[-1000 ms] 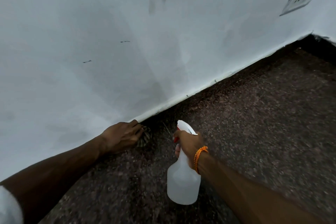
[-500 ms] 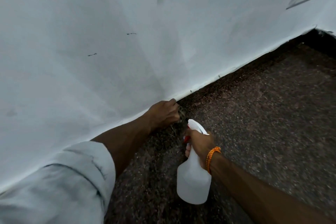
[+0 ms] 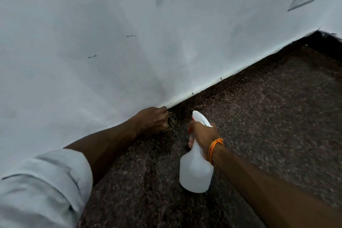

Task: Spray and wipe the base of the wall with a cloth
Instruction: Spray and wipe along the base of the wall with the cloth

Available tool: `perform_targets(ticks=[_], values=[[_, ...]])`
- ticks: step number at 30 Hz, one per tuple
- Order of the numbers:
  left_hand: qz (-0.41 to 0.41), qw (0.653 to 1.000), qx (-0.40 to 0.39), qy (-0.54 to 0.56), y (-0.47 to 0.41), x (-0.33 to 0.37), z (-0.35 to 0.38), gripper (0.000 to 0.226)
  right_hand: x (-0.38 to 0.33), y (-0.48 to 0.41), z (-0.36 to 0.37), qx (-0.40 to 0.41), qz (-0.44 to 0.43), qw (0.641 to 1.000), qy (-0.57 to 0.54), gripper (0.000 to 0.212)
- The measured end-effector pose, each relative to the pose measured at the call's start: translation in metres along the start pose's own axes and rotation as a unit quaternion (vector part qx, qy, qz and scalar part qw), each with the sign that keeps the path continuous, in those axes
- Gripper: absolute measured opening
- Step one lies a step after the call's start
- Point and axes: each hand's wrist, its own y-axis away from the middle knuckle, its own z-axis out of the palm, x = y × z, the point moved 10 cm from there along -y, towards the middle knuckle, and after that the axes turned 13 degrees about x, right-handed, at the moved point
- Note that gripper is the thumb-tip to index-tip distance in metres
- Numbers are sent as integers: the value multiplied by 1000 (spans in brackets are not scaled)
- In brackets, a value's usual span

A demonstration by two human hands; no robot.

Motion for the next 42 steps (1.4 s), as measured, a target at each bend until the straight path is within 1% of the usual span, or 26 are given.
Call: perform_targets(ticks=[2, 5, 7, 10, 13, 16, 18, 20, 23, 24, 26, 29, 32, 34, 36, 37, 39, 40, 42], values=[[14, 1000, -15, 14, 11, 5, 3, 35, -2, 2, -1, -6, -1, 1000, 3, 10], [38, 994, -85, 53, 59, 25, 19, 38, -7, 1, 0, -12, -14, 1000, 12, 12], [27, 992, -95, 73, 94, 32, 15, 38, -5, 1, 2, -12, -18, 1000, 12, 13], [-26, 993, -88, 79, 139, 30, -6, 36, 6, 9, 12, -26, -18, 999, 21, 16], [-89, 989, -93, 71, 181, 31, -21, 35, 22, 24, 34, -59, -9, 997, 42, 12], [-158, 980, -100, 64, 216, 31, -37, 35, 44, 34, 62, -95, 11, 994, 61, 33], [-194, 974, -102, 53, 234, 25, -52, 35, 55, 40, 78, -111, 9, 991, 81, 39], [-217, 968, -118, 43, 248, 20, -59, 33, 61, 48, 88, -123, 7, 988, 93, 34], [-250, 955, -153, 30, 257, 18, -61, 18, 65, 60, 93, -131, 2, 985, 108, 18], [-257, 953, -154, 33, 254, 19, -62, 17, 65, 62, 92, -129, 2, 985, 110, 15], [-241, 960, -142, 34, 238, 26, -64, 18, 66, 61, 90, -124, -2, 986, 113, 12], [-189, 972, -138, 33, 209, 39, -61, 17, 69, 57, 88, -119, -5, 987, 111, 12], [-147, 979, -141, 19, 182, 34, -39, 20, 72, 47, 83, -115, 17, 988, 97, 22], [-118, 984, -127, 35, 157, 22, -23, 27, 71, 36, 78, -105, 23, 991, 80, 35], [-66, 989, -120, 58, 126, 22, -9, 31, 67, 25, 73, -93, 25, 993, 68, 45], [-36, 991, -117, 44, 108, 25, -1, 29, 64, 20, 71, -87, 22, 994, 62, 46], [7, 993, -117, 29, 69, 35, 20, 26, 54, 14, 66, -70, 12, 996, 49, 47], [0, 992, -119, 39, 51, 35, 25, 25, 50, 14, 63, -62, 10, 997, 43, 44], [-18, 993, -93, 67, 19, 25, 25, 22, 40, 10, 58, -39, 2, 999, 38, 27]])
